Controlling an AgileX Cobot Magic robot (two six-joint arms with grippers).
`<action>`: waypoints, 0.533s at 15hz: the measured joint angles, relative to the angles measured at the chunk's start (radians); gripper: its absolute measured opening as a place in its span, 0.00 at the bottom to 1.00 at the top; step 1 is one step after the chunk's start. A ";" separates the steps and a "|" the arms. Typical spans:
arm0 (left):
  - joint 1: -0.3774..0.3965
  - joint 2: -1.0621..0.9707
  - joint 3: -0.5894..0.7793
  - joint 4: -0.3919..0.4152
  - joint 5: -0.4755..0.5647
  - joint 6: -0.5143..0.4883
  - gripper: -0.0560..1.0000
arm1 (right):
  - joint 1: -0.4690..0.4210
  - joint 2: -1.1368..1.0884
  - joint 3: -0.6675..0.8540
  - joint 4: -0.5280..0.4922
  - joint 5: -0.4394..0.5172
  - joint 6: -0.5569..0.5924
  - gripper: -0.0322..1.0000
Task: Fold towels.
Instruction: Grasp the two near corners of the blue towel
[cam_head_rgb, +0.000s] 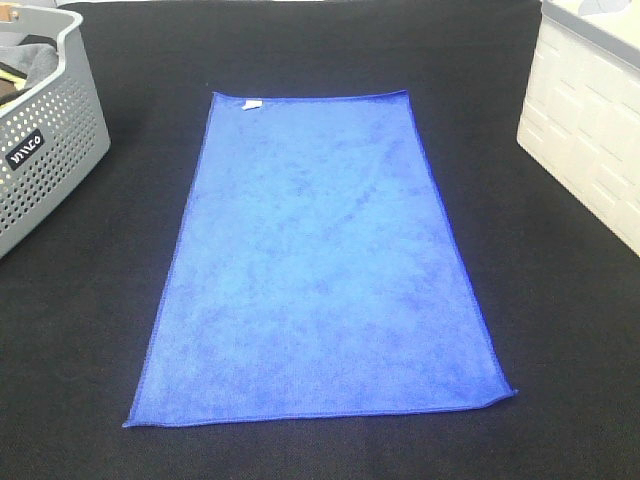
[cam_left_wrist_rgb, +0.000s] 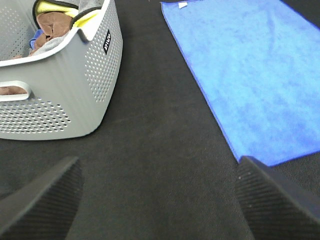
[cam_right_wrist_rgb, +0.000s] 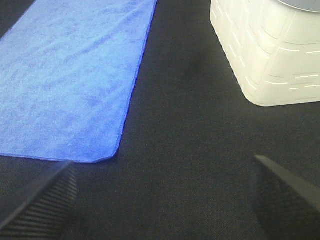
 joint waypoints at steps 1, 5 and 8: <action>0.000 0.000 -0.008 -0.001 -0.052 -0.033 0.81 | 0.000 0.039 -0.001 0.003 -0.009 0.025 0.88; 0.000 0.106 -0.009 -0.074 -0.225 -0.157 0.81 | 0.000 0.239 -0.017 0.038 -0.032 0.109 0.88; 0.000 0.293 -0.009 -0.212 -0.236 -0.180 0.81 | 0.000 0.486 -0.017 0.148 -0.051 0.124 0.88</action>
